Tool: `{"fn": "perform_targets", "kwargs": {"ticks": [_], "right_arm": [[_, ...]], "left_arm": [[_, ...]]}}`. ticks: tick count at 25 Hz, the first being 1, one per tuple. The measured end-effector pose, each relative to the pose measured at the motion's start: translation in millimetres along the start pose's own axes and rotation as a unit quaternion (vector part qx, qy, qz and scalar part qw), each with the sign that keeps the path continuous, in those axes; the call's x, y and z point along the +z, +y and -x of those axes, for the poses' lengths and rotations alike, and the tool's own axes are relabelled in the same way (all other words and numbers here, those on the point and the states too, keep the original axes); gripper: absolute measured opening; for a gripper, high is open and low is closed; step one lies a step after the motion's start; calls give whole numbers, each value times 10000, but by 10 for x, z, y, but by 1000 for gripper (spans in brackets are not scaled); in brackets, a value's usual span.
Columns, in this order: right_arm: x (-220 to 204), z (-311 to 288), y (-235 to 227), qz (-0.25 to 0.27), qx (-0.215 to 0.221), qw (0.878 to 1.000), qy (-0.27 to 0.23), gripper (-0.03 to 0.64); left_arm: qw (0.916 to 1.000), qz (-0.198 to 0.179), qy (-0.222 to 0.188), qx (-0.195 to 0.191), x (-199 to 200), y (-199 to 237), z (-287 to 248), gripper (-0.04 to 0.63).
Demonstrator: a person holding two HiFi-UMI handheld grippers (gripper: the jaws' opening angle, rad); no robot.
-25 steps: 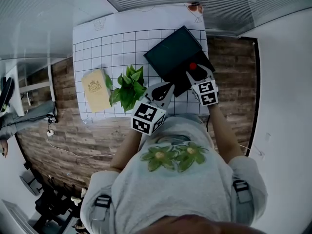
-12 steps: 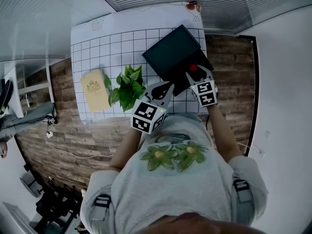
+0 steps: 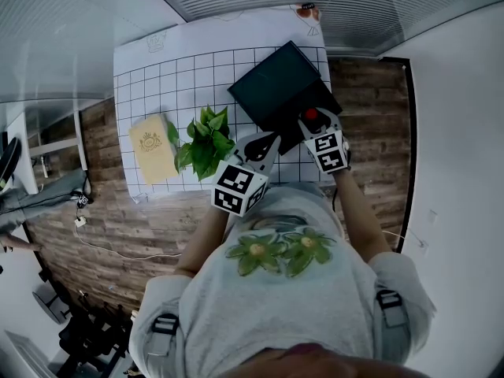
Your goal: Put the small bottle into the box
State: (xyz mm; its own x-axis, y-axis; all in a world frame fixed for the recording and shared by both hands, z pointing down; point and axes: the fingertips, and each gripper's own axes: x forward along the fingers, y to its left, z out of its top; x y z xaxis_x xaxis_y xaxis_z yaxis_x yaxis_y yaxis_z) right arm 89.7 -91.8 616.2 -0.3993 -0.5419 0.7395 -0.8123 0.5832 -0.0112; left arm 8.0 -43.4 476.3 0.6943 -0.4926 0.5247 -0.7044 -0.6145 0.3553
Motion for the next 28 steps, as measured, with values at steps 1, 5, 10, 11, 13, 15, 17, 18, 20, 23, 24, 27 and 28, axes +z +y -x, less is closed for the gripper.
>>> {"fn": "perform_targets", "kwargs": {"ticks": [1,5,10,11,13,15,17,18,20,23,24,27,28], "right_arm": [[-5,4,2,39,-2,10000,10,199],[-18,-5,24,178,5,9998,74,199],[-32,-2,42,221,-10,9997,121,199],[-30,2,46,242,-14,9996,140,199],[-36,5,54,285,-23,9994,174,199],[-47,-3,62,326,-31,9993,169,199],[-52,-2,67,354,-50,9992,165,199],[-53,0,68,361,-64,9992,169,199],[-47,5,68,356,-79,9992,170,199],[-56,8,69,309,-71,9994,164,199],[-60,5,69,295,-72,9994,154,199],[-65,-5,71,279,-87,9995,141,199],[-69,-1,72,277,-96,9994,161,199]], "left_arm": [[10000,-7,-5,-2,1,-8,5,8],[10000,-26,-14,-6,-5,-16,30,8],[10000,-24,-13,5,-29,-42,69,8],[10000,-24,-15,11,-35,-44,78,8],[10000,-11,-24,21,-50,-45,98,8],[10000,22,-46,21,-57,-50,122,8],[10000,53,-65,21,-63,-59,145,8],[10000,59,-68,24,-70,-62,156,8],[10000,62,-68,27,-86,-69,172,8],[9999,76,-69,14,-111,-91,189,8],[9999,77,-67,13,-120,-94,196,8],[9999,67,-73,18,-143,-93,221,8],[9999,64,-75,19,-151,-97,231,8]]}}
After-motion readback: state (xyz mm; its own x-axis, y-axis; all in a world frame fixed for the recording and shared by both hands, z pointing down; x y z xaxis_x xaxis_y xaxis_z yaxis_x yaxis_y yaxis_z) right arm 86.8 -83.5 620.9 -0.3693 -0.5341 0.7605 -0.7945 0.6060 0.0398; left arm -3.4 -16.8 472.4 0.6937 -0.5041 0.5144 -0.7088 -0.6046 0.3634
